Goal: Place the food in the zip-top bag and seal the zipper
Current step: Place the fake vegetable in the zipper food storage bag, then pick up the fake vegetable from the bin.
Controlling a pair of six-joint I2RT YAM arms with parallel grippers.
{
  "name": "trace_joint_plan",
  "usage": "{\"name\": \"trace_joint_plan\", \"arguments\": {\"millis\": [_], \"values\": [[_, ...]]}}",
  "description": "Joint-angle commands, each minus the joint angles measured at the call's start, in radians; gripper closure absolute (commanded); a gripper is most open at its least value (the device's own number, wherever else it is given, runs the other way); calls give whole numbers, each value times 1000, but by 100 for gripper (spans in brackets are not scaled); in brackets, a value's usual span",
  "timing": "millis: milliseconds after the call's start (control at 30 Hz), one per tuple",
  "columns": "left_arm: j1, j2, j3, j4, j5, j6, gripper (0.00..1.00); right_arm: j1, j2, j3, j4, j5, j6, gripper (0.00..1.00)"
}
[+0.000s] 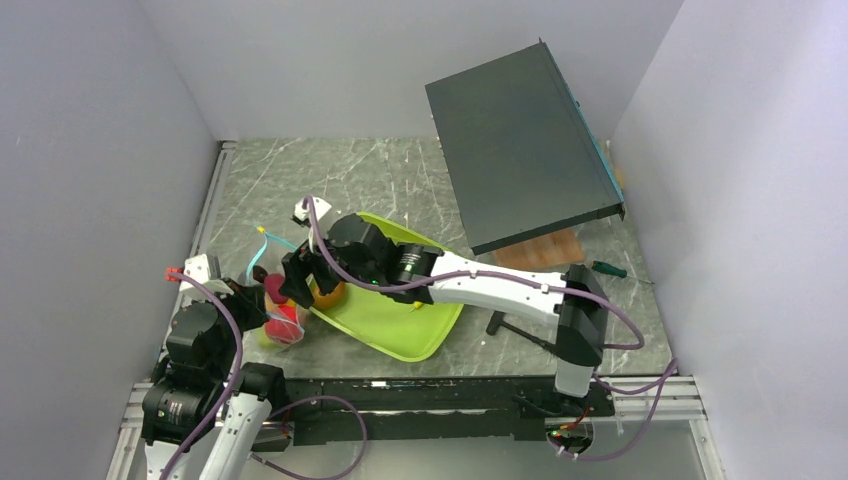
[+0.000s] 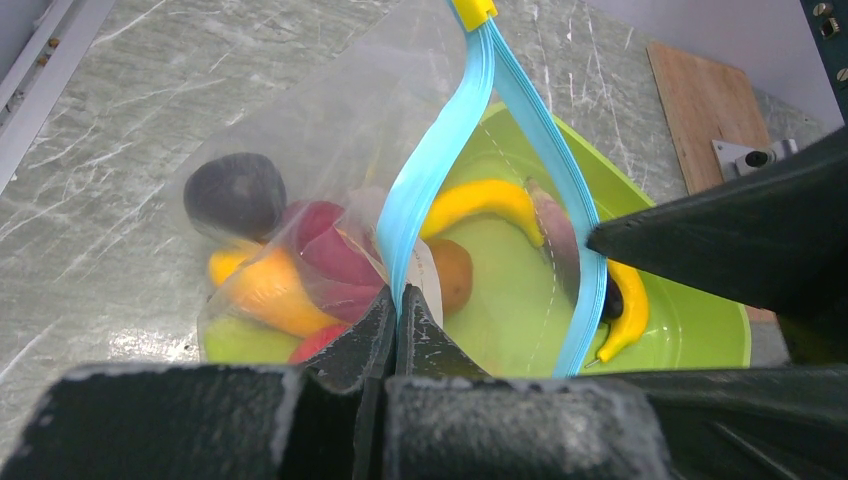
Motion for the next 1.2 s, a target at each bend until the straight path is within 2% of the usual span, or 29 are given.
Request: {"name": "trace_joint_plan", "arguments": {"millis": [0,267,433,533,667,800,1167], "values": [[-5,6,4,41,-9,4,100,-4,-154,-60,36,34,-42,20],[-5,3,2,47,-5,6,100,-30,-378,-311,117,232,-88,18],[-4,2,2,45,-5,6,100,-117,-421,-430,154,190,-31,17],[-5,1,1,50,-6,9,100,-151,-375,-458,160,143,7,16],[-5,10,2,47,-7,8,100,-172,-268,-417,156,61,85,16],[-5,15,3,45,-7,8,100,-175,-164,-396,212,-22,137,11],[-5,12,3,44,-11,5,100,-175,133,-254,246,-120,149,7]]}}
